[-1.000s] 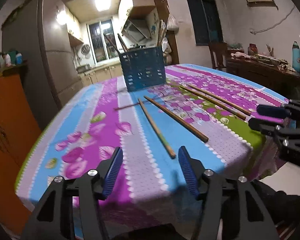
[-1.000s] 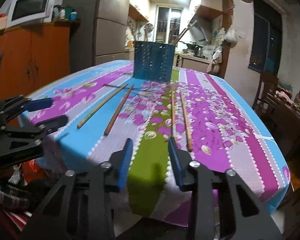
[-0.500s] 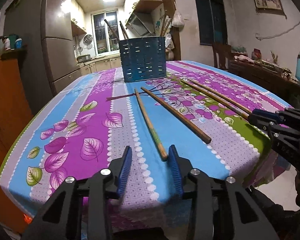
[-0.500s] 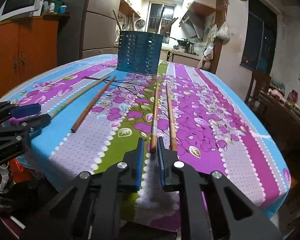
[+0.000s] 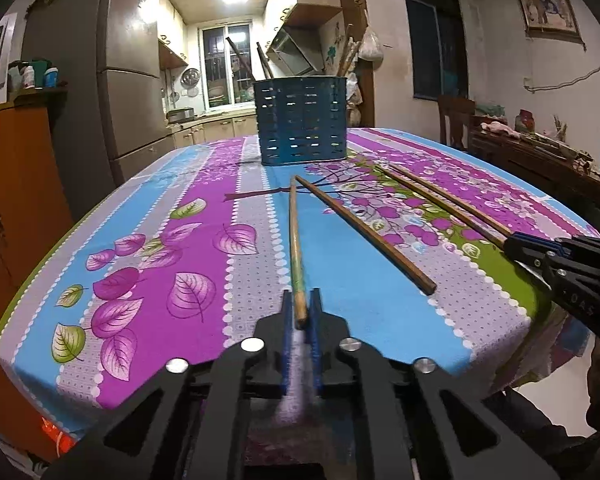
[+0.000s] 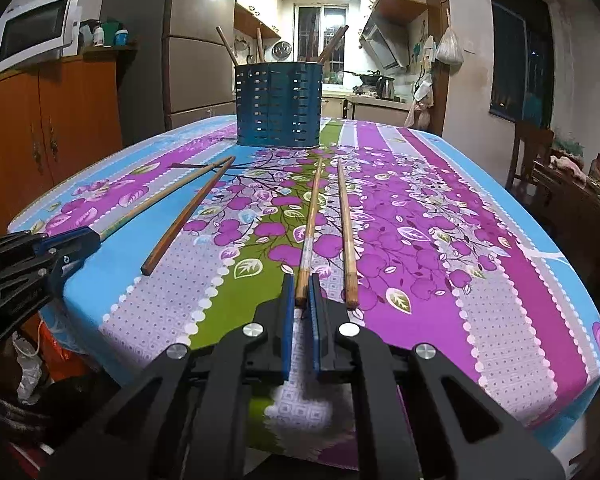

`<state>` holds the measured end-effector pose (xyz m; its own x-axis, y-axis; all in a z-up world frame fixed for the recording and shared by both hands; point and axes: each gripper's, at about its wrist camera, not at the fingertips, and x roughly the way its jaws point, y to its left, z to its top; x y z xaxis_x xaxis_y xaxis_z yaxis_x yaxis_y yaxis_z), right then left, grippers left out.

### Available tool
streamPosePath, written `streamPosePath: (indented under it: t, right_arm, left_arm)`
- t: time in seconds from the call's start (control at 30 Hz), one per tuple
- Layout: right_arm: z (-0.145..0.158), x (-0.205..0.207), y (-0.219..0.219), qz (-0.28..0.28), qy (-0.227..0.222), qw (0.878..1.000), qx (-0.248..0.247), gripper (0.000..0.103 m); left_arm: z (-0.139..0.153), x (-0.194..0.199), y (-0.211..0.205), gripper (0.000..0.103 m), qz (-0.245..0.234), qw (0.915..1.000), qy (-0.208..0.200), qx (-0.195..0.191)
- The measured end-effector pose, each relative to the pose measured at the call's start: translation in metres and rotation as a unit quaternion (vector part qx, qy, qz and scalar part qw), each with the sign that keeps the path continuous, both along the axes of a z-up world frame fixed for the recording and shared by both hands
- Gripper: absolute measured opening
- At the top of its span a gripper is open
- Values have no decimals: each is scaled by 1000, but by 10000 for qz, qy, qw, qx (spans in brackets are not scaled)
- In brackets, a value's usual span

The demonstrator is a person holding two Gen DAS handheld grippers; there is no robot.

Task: Organize utensils
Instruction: 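Close the left tool on a chopstick while the right tool grasps another, then lift both held chopsticks and carry them over the blue holder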

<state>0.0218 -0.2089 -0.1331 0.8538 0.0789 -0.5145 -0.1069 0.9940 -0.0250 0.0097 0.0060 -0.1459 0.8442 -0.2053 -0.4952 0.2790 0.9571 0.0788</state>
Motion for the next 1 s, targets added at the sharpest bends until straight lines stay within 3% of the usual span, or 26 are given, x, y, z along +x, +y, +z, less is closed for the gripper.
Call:
streamPosePath:
  t: [0.4,1.0]
  right_arm:
    - [7,2,5,-35,-129,9999,-68,5]
    - [27,-7,10,14,-392,9992,-49,5]
  left_arm:
    - [11,0,16,7,406,9986,-294,-187]
    - [28,-12,22,7,566,9961,-679,-72]
